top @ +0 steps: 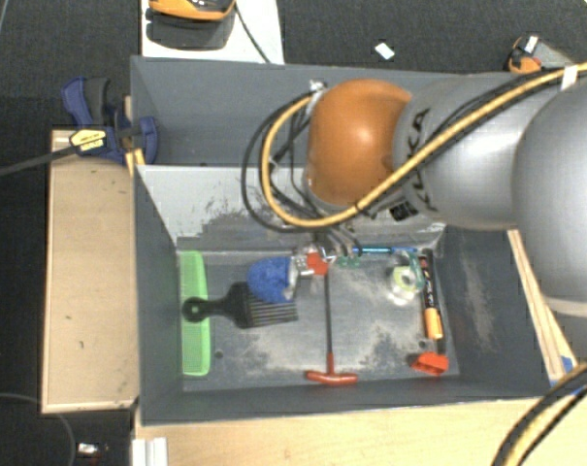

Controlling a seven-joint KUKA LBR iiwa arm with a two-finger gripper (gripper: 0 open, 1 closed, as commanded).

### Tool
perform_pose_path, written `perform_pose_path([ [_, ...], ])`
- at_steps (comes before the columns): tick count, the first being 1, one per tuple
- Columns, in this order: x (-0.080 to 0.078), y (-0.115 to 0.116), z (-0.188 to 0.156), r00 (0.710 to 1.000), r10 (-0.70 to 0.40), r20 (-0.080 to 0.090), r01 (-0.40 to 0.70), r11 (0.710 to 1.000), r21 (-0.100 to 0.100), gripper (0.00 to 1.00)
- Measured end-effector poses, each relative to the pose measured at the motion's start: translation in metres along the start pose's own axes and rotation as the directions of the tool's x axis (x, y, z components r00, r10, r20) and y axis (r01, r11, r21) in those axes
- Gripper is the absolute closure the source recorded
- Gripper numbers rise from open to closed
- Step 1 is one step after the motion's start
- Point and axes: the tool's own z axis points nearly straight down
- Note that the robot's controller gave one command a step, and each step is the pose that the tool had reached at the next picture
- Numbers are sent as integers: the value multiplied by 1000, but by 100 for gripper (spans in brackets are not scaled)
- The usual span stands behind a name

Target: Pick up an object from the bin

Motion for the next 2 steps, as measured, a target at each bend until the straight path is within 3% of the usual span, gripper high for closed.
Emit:
perform_pose_path([
  [1, -1, 15, 0, 1000, -26, -3, 26, 1000, 1, 0],
  [2, 6, -17, 77, 983, 184, -4, -184, 983, 1, 0],
])
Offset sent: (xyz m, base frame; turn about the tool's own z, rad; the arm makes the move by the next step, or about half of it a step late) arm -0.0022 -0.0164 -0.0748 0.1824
